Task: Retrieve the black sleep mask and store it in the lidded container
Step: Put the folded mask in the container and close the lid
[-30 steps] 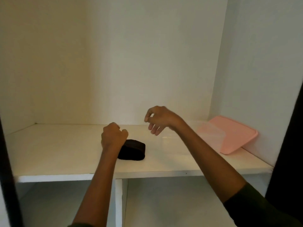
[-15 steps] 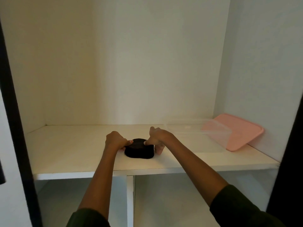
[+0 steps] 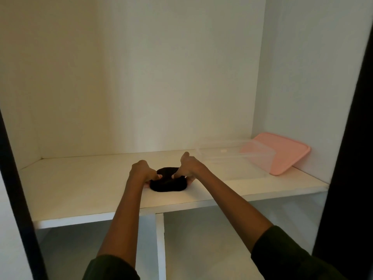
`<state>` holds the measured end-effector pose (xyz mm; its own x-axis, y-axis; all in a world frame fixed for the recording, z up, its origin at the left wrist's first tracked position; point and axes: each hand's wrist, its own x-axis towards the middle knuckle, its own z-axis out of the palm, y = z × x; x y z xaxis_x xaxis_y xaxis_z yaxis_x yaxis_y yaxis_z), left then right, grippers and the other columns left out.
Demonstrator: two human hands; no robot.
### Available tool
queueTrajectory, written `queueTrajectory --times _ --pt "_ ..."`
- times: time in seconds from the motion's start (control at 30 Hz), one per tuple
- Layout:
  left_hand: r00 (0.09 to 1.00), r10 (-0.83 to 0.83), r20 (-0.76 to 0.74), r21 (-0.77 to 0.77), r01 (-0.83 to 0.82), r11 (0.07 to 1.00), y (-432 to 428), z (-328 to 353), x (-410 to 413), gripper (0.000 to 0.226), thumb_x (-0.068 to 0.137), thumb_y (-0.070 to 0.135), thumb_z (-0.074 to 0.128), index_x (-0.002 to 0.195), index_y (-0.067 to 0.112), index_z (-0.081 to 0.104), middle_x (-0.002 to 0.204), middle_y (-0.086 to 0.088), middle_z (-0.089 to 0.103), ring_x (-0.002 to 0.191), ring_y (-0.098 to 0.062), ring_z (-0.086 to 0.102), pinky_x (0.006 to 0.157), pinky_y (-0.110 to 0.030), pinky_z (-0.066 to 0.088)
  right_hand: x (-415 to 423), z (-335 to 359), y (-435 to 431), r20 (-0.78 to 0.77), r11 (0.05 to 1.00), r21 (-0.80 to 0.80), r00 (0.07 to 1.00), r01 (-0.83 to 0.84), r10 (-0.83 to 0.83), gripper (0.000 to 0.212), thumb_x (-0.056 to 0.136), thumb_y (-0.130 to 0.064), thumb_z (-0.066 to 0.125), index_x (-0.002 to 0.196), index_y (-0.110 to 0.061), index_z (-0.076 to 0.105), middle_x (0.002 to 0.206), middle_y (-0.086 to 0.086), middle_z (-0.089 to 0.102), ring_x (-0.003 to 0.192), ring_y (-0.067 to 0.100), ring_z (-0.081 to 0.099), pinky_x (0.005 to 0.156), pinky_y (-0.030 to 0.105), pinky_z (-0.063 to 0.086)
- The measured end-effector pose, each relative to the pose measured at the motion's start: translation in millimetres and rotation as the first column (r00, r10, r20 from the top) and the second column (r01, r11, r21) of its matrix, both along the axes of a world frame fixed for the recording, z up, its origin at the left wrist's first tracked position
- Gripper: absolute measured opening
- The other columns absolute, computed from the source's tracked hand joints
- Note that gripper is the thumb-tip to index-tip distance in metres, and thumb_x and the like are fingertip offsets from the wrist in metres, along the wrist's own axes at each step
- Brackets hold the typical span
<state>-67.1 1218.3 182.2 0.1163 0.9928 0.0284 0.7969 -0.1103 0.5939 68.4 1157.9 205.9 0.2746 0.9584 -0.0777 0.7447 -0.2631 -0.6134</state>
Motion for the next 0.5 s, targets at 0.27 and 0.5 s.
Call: queueTrajectory --times 0.27,0.5 --pt "0.780 -0.014 0.625 -0.159 0.145 0.977 3.1 3.0 -4.3 0.006 0.085 -0.003 0.062 0.084 -0.002 0.056 0.089 -0.010 0.053 0.095 -0.031 0.054 0.083 -0.039 0.051 3.9 5.0 -4.8 -0.303 0.938 0.346 0.949 0.026 0.085 0.068 0.081 -0.008 0.071 0.134 -0.008 0.029 0.123 0.015 0.049 0.114 0.027 0.052 0.090 0.030 0.044" --pt "0.360 -0.017 0.933 -0.120 0.354 0.927 4.9 16.9 3.0 0.053 0.083 0.006 0.066 0.131 -0.004 0.046 0.128 -0.020 0.056 0.095 -0.026 0.063 0.082 -0.035 0.051 33.5 43.2 -15.7 -0.330 0.866 0.500 0.929 0.020 0.169 0.064 0.080 -0.013 0.074 0.131 -0.014 0.036 0.103 0.006 0.056 0.098 0.023 0.057 0.089 0.037 0.050"
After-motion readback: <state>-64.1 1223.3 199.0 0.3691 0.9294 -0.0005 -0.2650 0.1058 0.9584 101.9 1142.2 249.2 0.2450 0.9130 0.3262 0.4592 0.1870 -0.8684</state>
